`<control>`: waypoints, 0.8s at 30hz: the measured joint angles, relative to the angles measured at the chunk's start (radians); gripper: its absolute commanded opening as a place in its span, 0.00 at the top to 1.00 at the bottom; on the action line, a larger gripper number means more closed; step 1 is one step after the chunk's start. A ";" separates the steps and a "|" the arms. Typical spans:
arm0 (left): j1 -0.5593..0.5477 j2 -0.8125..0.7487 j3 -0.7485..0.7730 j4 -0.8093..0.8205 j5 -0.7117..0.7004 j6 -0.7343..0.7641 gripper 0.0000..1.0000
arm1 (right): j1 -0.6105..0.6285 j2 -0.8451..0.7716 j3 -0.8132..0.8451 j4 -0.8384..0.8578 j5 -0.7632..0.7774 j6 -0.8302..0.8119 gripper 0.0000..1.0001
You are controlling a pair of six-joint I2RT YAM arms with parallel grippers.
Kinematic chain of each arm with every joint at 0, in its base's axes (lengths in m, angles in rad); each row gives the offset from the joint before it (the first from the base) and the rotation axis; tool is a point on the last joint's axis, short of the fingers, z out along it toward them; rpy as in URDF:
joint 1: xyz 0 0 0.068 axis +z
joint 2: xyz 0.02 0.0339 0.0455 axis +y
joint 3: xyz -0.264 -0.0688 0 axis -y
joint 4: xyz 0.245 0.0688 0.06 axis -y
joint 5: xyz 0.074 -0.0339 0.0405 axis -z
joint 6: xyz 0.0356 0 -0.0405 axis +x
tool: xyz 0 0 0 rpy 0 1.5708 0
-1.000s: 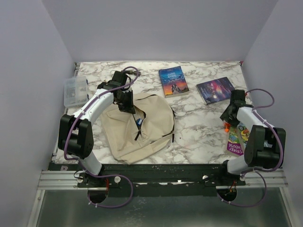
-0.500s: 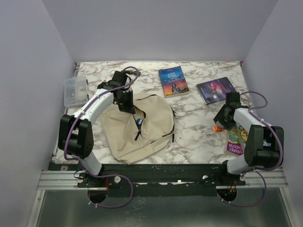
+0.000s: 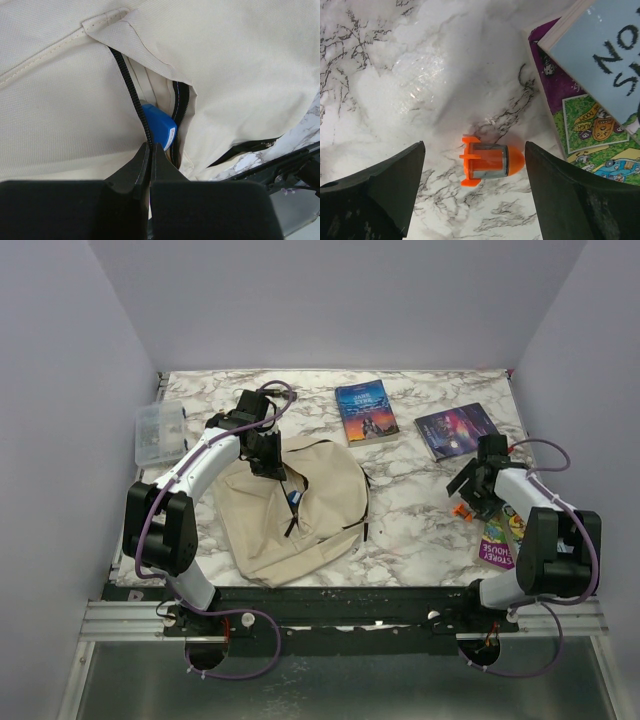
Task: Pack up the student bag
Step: Pick up the stationery from the center of the board.
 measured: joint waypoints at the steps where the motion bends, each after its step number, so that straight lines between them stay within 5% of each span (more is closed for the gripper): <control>1: 0.000 0.000 0.000 0.000 0.000 0.000 1.00 | 0.000 0.004 0.000 0.000 -0.009 0.003 0.18; 13: 0.000 0.000 0.000 0.000 0.001 0.000 1.00 | 0.000 -0.051 -0.037 0.004 -0.167 -0.002 0.25; 24: -0.001 0.000 0.000 0.000 0.002 0.000 1.00 | 0.000 -0.049 -0.038 0.005 -0.150 -0.047 0.57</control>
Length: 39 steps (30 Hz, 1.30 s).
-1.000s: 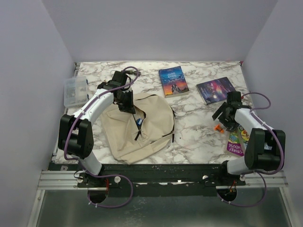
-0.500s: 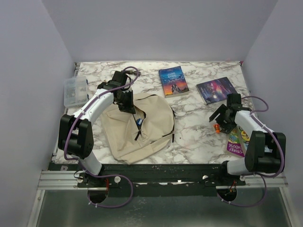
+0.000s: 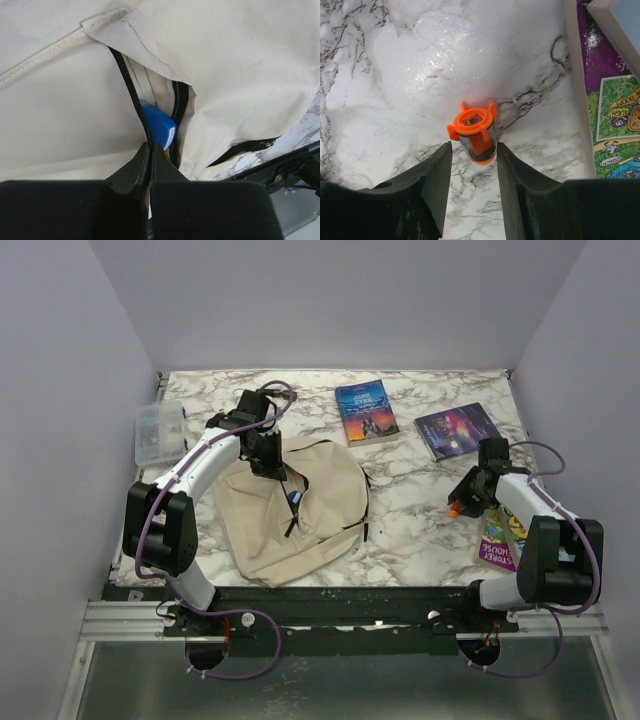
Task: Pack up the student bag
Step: Pick up the stationery from the center of the board, then place the stationery in the student bag.
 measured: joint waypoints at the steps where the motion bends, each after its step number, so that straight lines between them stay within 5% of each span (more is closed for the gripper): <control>1: -0.001 0.000 0.000 0.000 0.000 0.000 1.00 | 0.000 0.003 0.000 -0.001 0.005 -0.003 0.58; 9: -0.005 0.000 0.000 0.001 0.000 0.000 1.00 | 0.001 0.021 0.000 0.003 0.026 -0.026 0.75; 15: -0.005 0.000 0.000 0.001 0.000 0.000 1.00 | 0.061 0.021 0.023 0.003 0.048 -0.033 0.77; 25: -0.005 0.000 0.000 0.001 0.000 0.000 1.00 | 0.555 0.023 0.225 0.047 0.063 0.025 0.76; 31: -0.005 0.000 0.000 0.002 0.000 0.001 1.00 | 0.839 0.195 0.426 0.186 0.010 0.046 0.73; 39: -0.005 0.000 0.000 0.002 -0.001 0.003 1.00 | 0.957 0.426 0.519 0.333 -0.167 0.091 0.67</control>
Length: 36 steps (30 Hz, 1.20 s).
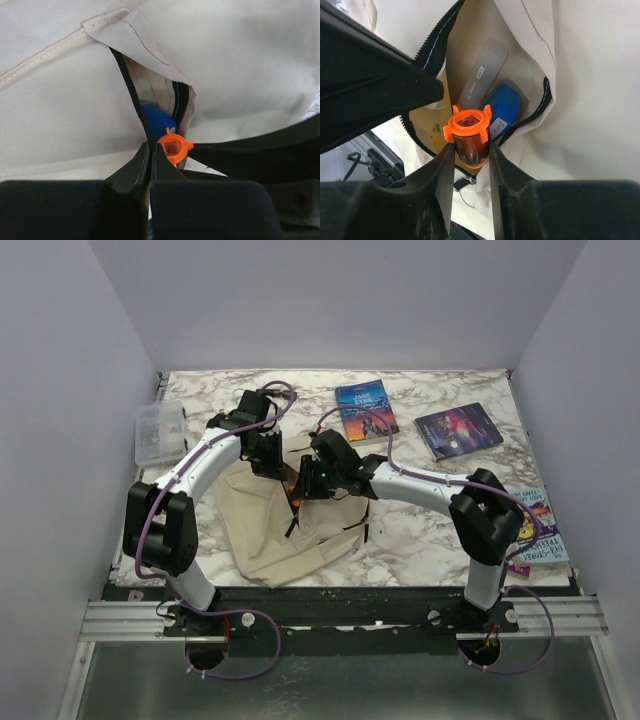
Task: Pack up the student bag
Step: Place the stationery in the student bag.
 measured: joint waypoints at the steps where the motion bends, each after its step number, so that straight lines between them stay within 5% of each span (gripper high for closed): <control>1: 0.000 0.000 0.000 0.000 0.000 0.000 1.00 | 0.000 0.016 0.002 0.012 -0.012 0.006 0.63; 11: 0.000 0.000 0.000 -0.001 0.000 0.000 1.00 | 0.000 0.031 0.005 0.048 -0.061 0.021 0.46; 30: 0.000 0.000 0.000 0.000 0.001 0.000 1.00 | -0.001 0.095 0.096 -0.050 0.052 0.050 0.64; 36: -0.001 0.000 0.000 0.000 0.000 0.000 1.00 | 0.000 0.181 0.093 0.070 -0.097 0.145 0.68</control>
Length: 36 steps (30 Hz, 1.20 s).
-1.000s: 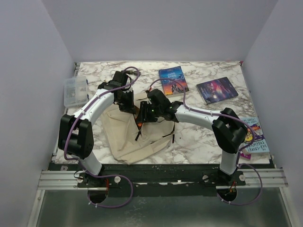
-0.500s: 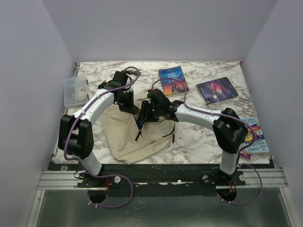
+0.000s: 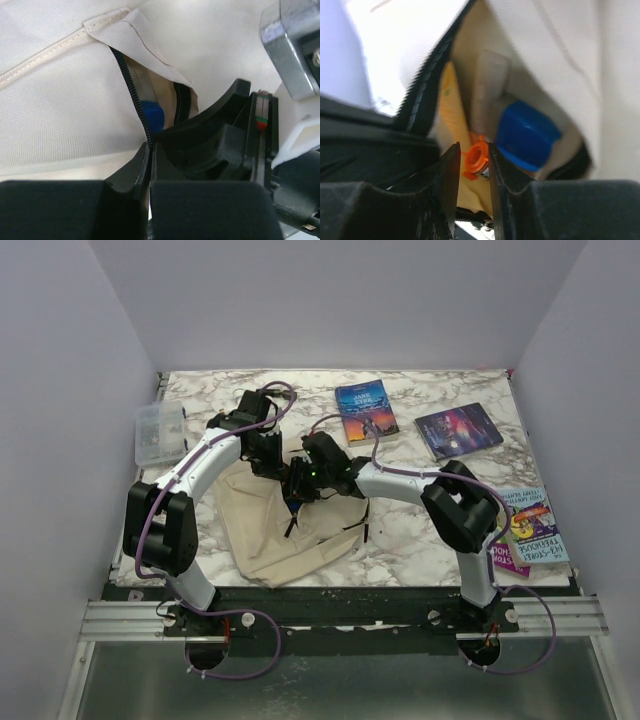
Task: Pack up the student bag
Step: Place the stationery in the student bag, then zip the student bag at the center of the board.
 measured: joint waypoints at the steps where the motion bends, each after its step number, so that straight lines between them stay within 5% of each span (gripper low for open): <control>1: -0.001 0.000 -0.001 0.000 -0.003 0.001 1.00 | 0.000 0.002 -0.022 0.059 -0.045 0.034 0.68; 5: -0.003 0.000 -0.013 -0.002 -0.011 0.002 1.00 | -0.018 -0.018 -0.112 0.228 -0.174 0.138 0.65; 10: -0.007 0.000 -0.019 0.010 -0.023 0.003 1.00 | -0.052 -0.079 -0.087 0.043 -0.135 0.036 0.59; 15: -0.008 0.000 -0.029 0.021 -0.045 0.003 0.51 | -0.066 -0.237 -0.119 -0.113 0.008 -0.104 0.42; 20: -0.008 -0.048 -0.079 0.024 -0.069 -0.002 0.20 | -0.053 -0.418 -0.236 -0.141 0.096 -0.192 0.37; 24: -0.011 -0.223 -0.161 0.021 -0.088 -0.038 0.19 | -0.004 -0.470 -0.354 -0.110 0.122 -0.214 0.38; 31: -0.119 -0.615 -0.366 0.011 -0.090 -0.168 0.47 | 0.187 -0.462 -0.480 0.032 0.191 -0.214 0.41; 36: -0.213 -0.650 -0.483 0.022 -0.119 -0.266 0.50 | 0.242 -0.425 -0.480 0.148 0.314 -0.219 0.41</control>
